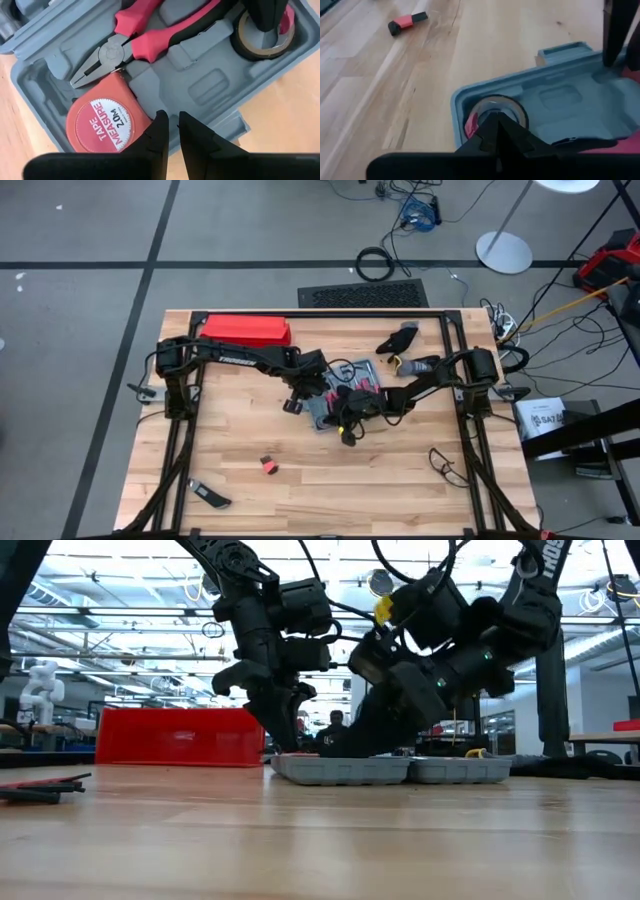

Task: Prefit tool cases
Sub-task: Put the black electrical tape into the gray pre-fit tool case

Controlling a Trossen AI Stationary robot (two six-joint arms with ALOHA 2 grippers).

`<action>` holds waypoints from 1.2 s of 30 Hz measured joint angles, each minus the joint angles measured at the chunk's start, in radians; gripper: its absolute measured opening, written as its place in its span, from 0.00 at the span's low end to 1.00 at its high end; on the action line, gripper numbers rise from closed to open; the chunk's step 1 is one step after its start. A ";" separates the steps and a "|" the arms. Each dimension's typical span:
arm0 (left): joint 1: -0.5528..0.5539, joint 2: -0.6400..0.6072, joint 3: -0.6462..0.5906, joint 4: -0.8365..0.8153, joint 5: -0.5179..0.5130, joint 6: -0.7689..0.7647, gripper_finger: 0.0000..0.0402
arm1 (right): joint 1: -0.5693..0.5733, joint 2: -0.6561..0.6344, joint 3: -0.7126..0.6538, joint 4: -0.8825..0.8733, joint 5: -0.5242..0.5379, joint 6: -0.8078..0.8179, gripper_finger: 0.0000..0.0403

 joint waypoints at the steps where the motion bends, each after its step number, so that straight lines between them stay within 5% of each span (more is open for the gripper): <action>1: 0.000 0.000 0.000 -0.001 0.000 -0.001 0.12 | 0.000 0.004 0.002 -0.004 0.000 0.006 0.00; 22: -0.004 0.000 0.009 -0.031 -0.013 -0.003 0.12 | 0.028 0.023 0.073 -0.083 -0.001 -0.013 0.00; 29: -0.075 -0.125 0.171 -0.337 -0.127 -0.063 0.12 | 0.022 -0.150 0.086 -0.193 0.009 -0.115 0.00; 36: -0.276 -0.332 0.206 -0.492 -0.266 -0.283 0.12 | 0.023 -0.355 0.085 -0.472 0.023 -0.185 0.00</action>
